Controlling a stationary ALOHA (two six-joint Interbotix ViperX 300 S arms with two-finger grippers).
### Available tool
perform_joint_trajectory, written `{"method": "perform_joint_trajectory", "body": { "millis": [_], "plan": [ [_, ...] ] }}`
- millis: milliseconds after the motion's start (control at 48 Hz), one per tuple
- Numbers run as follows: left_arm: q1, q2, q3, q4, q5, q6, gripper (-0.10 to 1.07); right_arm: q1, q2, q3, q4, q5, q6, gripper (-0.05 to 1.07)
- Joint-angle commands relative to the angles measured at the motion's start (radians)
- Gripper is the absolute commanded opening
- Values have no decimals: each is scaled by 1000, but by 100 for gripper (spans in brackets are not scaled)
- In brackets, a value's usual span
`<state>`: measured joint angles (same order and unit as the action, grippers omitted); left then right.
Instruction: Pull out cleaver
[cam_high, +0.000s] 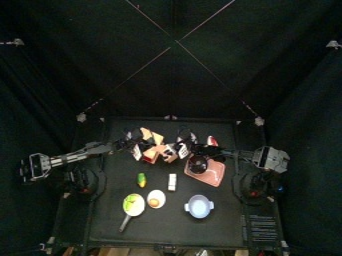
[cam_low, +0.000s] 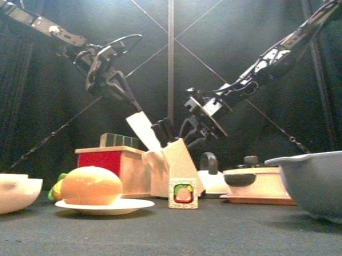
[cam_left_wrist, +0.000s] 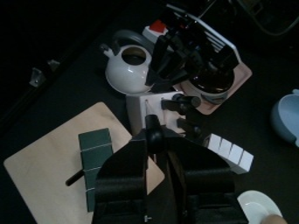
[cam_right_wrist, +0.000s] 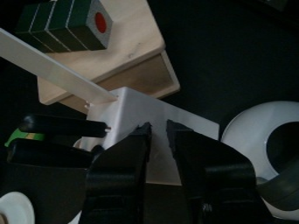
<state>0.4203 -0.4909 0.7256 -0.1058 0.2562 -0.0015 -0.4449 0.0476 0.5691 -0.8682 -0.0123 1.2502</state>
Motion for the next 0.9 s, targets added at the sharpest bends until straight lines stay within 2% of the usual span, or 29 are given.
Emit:
{"method": "perform_joint_trajectory", "body": {
  "millis": [0, 292, 646, 875],
  "plan": [
    [-2, -46, -6, 2, 3, 2, 42, 2, -17, -20, 2, -3, -2, 64],
    [-6, -179, 61, 0, 23, 0, 42, 0, -23, -14, -3, 20, -6, 64],
    [-34, -192, 83, -2, 18, 0, 42, 0, -28, -20, -12, 25, -8, 64],
    [-89, -201, 95, 2, 5, 3, 42, 32, -91, -6, -86, 71, -8, 64]
  ]
}}
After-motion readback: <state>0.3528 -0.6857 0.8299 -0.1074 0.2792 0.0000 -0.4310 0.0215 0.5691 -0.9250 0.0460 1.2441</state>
